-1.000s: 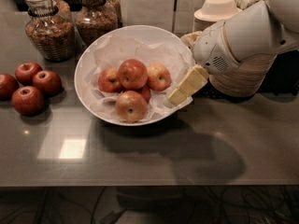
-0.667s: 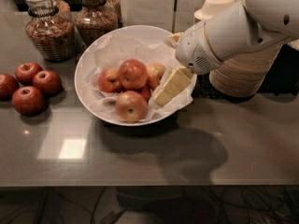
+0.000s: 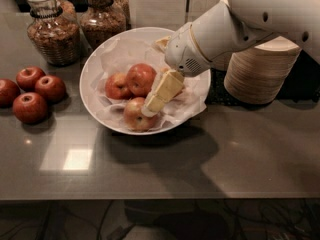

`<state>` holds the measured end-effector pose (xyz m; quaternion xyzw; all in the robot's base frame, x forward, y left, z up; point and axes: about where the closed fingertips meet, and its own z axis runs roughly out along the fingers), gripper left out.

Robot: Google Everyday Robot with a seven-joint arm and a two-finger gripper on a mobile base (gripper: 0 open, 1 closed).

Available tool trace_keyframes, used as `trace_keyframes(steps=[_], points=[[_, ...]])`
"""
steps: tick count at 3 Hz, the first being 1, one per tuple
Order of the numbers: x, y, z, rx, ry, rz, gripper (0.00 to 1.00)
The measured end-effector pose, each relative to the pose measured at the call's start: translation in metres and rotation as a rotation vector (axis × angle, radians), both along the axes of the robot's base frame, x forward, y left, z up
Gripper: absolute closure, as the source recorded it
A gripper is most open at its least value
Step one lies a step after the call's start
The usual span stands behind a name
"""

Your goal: Pick apple from white bowl

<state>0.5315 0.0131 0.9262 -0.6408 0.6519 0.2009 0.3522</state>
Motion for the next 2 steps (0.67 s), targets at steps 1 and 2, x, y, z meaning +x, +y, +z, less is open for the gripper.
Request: trace_keyframes(steps=[1,2], points=[[0.011,0.006,-0.008,-0.011,0.017,0.009,0.02],[0.025,0.008,-0.010,-0.015,0.024,0.008,0.21]])
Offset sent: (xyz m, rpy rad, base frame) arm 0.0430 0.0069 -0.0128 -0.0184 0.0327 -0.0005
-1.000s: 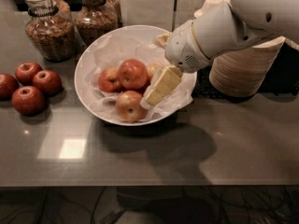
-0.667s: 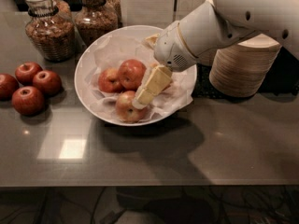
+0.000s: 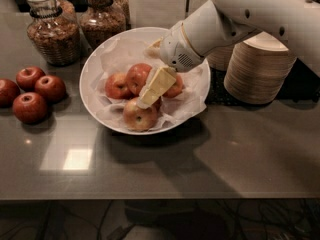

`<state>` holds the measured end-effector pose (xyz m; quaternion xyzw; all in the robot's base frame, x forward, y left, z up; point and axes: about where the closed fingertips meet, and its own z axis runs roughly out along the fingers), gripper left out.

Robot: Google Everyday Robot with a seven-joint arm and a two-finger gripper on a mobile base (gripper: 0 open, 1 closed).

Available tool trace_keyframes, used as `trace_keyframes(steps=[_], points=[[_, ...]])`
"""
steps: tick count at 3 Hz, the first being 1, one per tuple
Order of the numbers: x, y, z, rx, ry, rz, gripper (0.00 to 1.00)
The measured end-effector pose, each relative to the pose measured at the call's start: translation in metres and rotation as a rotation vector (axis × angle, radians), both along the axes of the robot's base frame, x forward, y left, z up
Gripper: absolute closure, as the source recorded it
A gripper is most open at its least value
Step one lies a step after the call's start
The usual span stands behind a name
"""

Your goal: Pick apple from white bowl

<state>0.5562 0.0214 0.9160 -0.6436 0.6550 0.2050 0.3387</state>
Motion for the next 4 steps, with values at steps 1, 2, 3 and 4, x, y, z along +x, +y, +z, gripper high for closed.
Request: trace_keyframes(steps=[1,2,3,4], points=[[0.010,0.005,0.000,0.004,0.016,0.011,0.45],[0.018,0.007,-0.001,0.018,0.050,0.018,0.68],[0.023,0.006,-0.003,0.029,0.079,0.012,0.91],[0.024,0.005,-0.003,0.030,0.082,0.011,1.00]])
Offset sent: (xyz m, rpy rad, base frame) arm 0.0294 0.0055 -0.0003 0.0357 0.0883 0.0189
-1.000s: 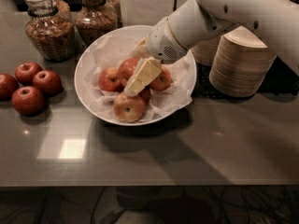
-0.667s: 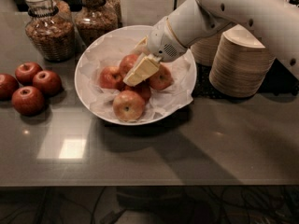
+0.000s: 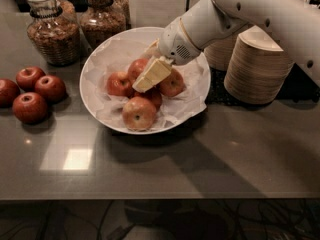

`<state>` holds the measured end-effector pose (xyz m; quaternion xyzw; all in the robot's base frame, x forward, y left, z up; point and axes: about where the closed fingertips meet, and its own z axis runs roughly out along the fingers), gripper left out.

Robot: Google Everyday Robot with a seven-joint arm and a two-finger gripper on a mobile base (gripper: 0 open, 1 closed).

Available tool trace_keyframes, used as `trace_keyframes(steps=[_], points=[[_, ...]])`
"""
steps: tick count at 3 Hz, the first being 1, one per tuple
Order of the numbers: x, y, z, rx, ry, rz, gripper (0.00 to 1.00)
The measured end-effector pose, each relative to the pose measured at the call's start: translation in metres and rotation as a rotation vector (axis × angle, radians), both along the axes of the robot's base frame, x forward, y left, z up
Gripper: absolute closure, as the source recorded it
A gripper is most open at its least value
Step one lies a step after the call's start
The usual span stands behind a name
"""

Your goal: Pick apple from white bowl

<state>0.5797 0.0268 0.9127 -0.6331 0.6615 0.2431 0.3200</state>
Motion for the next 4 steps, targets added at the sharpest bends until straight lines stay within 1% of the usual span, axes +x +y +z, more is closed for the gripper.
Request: trace_keyframes(steps=[1,2,3,4], points=[[-0.007,-0.004,-0.006,-0.003,0.017,-0.011,1.00],[-0.007,-0.004,-0.003,-0.003,0.017,-0.011,1.00],[-0.007,-0.012,0.006,0.001,-0.006,-0.027,1.00],[-0.007,-0.042,0.047,0.022,-0.099,-0.070,1.00]])
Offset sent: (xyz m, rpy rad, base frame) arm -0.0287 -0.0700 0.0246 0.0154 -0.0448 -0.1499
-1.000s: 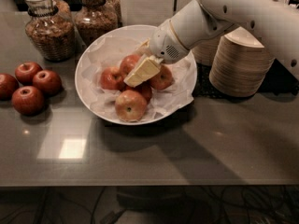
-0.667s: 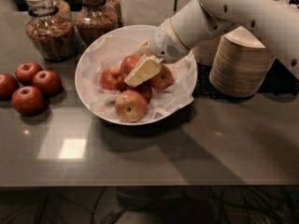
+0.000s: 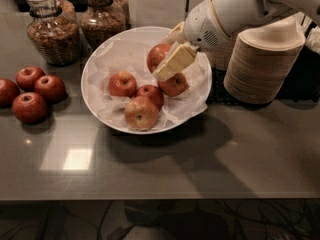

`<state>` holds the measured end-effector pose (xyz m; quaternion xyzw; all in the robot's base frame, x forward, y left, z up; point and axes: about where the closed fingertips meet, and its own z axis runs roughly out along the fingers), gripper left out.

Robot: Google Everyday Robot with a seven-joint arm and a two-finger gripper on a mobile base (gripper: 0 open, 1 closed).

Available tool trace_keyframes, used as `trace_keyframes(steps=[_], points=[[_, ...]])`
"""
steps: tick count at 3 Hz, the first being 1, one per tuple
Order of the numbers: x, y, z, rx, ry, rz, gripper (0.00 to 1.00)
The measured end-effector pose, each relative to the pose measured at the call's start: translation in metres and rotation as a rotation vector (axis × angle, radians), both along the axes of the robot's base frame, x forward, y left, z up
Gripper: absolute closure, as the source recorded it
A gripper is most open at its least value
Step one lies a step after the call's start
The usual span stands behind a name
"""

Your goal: Pick apple from white bowl

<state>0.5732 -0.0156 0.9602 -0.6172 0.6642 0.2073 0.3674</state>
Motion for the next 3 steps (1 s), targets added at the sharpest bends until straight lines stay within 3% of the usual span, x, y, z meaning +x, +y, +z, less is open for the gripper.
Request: trace_keyframes(steps=[1,2,3], points=[[-0.003,-0.020,0.031,0.028,-0.064,-0.021,1.00],[-0.009,-0.024,0.048,0.066,-0.104,-0.019,1.00],[-0.022,-0.014,0.033,0.083,-0.066,0.002,1.00]])
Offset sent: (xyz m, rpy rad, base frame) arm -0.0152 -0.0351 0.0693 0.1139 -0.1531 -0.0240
